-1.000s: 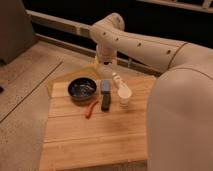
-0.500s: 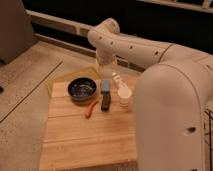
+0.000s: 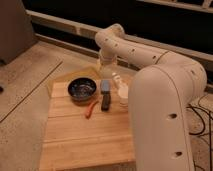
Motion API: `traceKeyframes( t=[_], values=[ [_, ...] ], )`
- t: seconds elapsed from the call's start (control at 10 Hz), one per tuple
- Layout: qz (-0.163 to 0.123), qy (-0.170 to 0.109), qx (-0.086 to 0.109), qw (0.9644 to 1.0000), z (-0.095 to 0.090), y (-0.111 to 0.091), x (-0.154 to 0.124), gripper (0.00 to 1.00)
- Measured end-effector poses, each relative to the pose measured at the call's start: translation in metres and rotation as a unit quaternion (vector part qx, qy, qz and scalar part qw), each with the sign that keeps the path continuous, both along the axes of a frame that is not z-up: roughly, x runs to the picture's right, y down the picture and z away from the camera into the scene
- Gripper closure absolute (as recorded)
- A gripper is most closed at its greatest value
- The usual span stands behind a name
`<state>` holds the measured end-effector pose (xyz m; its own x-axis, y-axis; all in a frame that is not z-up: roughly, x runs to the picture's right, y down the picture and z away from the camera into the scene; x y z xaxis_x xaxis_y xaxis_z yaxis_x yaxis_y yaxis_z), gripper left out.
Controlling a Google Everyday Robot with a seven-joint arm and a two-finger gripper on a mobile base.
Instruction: Place the white sponge in the ceramic bowl
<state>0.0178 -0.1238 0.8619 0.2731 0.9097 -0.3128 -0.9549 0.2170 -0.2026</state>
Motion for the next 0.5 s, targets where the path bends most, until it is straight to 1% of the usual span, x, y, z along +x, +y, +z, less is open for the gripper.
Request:
traceKeyframes(
  t=[0.2,0.4,0.5],
  values=[
    [0.027,-0.008,-0.02,0.9994,0.021,0.012,0.014,0.35],
    [0.024,-0.007,-0.042,0.9988,0.035,0.024,0.025,0.35],
    [0.011,-0.008,-0.057,0.9983,0.044,0.03,0.026,0.35]
  ],
)
